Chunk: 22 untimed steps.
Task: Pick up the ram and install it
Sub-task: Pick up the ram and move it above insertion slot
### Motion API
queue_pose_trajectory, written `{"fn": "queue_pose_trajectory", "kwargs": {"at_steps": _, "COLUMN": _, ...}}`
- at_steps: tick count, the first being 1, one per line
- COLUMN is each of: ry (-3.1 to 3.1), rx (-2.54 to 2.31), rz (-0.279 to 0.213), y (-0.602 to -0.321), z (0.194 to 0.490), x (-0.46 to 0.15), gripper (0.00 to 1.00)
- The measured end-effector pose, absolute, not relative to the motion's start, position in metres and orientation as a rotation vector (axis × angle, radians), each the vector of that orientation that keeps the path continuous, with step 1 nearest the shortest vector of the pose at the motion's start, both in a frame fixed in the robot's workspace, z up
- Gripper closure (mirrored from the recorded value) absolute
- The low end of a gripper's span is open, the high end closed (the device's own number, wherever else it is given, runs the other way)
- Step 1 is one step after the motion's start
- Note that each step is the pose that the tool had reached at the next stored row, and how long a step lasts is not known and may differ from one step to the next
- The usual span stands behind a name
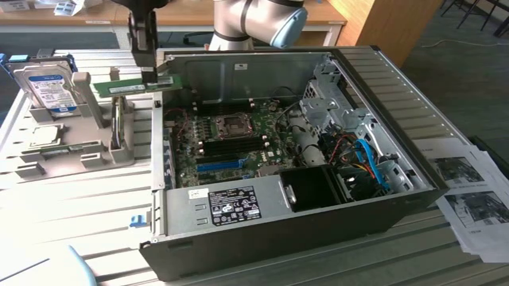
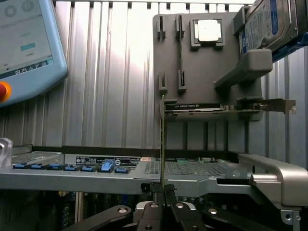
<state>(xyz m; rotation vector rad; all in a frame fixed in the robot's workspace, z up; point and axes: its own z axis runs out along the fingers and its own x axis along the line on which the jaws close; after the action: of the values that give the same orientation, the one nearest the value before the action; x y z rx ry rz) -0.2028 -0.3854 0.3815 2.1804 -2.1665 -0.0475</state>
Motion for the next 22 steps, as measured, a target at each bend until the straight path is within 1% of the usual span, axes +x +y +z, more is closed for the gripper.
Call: {"fn": "queue_pose_trajectory", "kwargs": {"at_steps": 22, "ry": -2.161, "rx": 2.175, "rz": -0.059, "y": -0.385, "z": 0.382, "x": -0.156, "gripper": 0.89}}
